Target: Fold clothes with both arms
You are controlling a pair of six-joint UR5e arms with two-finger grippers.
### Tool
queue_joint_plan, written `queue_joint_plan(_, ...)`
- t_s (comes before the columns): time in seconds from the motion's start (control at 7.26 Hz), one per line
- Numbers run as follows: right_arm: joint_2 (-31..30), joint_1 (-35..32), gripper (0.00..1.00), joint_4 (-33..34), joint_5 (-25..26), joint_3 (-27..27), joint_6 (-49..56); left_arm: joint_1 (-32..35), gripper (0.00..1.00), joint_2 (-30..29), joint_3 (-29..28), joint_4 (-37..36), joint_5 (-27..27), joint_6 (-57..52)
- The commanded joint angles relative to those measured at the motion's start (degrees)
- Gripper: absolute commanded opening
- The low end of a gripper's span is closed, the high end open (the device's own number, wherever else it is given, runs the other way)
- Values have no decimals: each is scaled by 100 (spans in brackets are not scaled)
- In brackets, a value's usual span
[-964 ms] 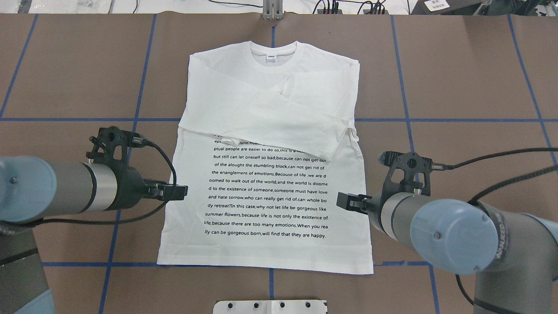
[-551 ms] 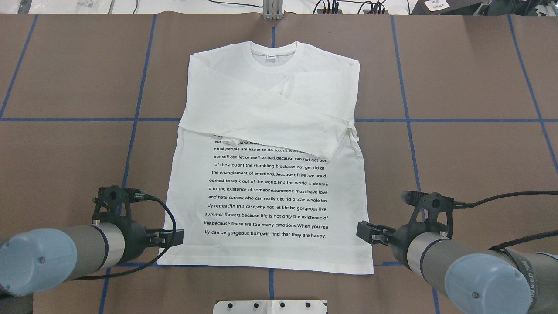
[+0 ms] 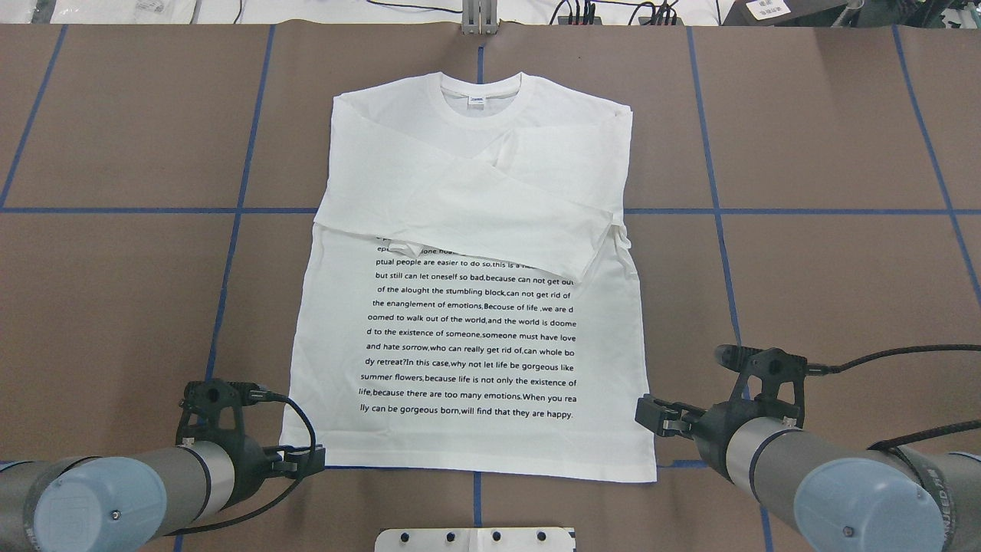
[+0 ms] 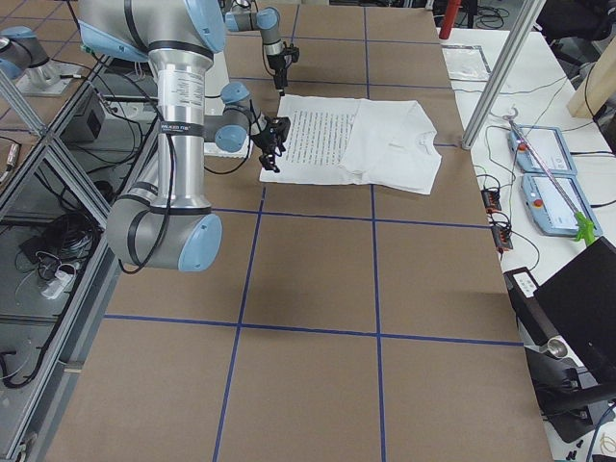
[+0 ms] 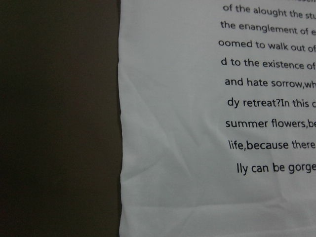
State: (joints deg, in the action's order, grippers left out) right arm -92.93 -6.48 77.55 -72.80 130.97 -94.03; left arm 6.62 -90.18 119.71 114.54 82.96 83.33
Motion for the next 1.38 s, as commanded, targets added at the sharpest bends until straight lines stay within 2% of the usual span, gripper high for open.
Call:
queue_joint_plan(0.0,3,15,100,-3,46,-36,-1,-46,100,-26,-132,7,-8,-1)
queue_joint_plan(0.28,12,32,100,-3,46,-62,8,-55,100,-87,-193,7,-8,-1)
queue_joint_plan(0.55,12,50,100,-3,55,-63,-1,-55,87,-157,-333,7,-16,-1)
queue_joint_plan(0.96,12,41,100,-3,55,-63,8,-64,79,-210,-361,7,-16,-1)
queue_joint_plan(1.1,12,50,100,-3,55,-63,8,-55,66,-210,-361,7,-16,-1)
queue_joint_plan(1.24,20,50,100,-3,55,-71,8,-55,47,-219,-361,7,-8,-1)
